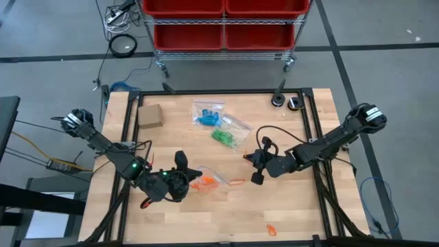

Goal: Sort rubber bands
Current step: Put the orange rubber band into the transparent zip bag

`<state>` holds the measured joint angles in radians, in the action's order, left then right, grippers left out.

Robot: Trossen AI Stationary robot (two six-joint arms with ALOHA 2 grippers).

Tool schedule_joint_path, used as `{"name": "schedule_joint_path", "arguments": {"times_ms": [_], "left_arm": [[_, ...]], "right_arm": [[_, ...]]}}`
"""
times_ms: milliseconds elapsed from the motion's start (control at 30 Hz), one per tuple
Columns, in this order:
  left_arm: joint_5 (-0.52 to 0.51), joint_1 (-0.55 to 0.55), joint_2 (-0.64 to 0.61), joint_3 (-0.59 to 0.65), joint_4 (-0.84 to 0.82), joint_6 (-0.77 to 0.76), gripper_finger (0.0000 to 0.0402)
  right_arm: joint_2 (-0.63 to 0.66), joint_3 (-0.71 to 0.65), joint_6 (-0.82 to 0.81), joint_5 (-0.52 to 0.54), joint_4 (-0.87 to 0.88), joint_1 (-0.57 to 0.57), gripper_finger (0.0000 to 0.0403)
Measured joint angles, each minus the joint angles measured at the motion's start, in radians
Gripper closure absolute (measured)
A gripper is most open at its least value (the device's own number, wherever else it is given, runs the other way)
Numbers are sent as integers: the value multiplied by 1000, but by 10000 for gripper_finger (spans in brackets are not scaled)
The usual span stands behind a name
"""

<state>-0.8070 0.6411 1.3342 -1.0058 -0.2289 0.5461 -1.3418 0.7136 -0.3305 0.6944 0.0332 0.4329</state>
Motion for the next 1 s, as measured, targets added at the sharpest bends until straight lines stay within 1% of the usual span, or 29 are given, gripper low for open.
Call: {"name": "schedule_joint_path", "arguments": {"times_ms": [100,200,300,400,600,700,800,867,1000], "left_arm": [[0,0,0,0,0,0,396],[0,0,0,0,-1,0,396],[0,0,0,0,-1,0,396],[0,0,0,0,-1,0,396],[0,0,0,0,0,0,396],[0,0,0,0,2,0,396],[0,-1,0,1,12,0,396],[0,-1,0,1,20,1,396],[0,-1,0,1,28,1,396]], "right_arm": [[0,0,9,11,-29,4,402],[0,0,75,13,-143,12,402],[1,1,160,-51,-303,13,402],[1,38,238,-140,-405,12,402],[-4,158,333,-275,-438,12,403],[-46,212,347,-351,-451,9,403],[-138,280,351,-448,-451,1,403],[-208,331,357,-478,-449,-4,403],[-312,415,375,-492,-417,-22,403]]}}
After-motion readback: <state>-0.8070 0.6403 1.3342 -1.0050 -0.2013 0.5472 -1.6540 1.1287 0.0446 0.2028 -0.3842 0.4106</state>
